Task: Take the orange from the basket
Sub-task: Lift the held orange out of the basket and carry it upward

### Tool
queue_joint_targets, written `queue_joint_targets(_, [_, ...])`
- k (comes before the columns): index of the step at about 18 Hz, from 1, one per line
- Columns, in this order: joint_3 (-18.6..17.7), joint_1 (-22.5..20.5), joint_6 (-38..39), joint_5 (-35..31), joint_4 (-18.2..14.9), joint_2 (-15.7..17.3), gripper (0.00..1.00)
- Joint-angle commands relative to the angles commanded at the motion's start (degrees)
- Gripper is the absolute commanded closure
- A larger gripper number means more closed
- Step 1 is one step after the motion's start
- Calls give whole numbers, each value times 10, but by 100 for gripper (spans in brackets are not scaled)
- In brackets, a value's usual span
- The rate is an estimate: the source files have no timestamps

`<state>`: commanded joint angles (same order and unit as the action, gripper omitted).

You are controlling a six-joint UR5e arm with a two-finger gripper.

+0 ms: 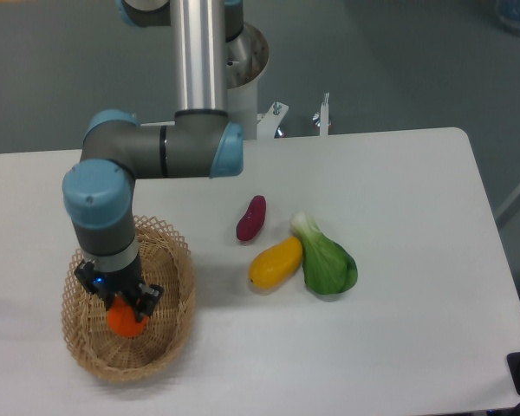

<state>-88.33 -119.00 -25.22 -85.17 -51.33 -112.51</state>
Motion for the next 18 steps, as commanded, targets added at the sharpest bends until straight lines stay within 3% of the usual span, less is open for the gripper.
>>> queue_joint_targets(2, [4,-17,-22,0,-1,10,47])
queue_joint_targets(5, [9,-67,-113,3,-45,41,47])
queue_joint_targets(10, [23,-138,-202,9,-59,36,47])
queue_joint_targets(18, [31,-157,-208,11,-59,36,47])
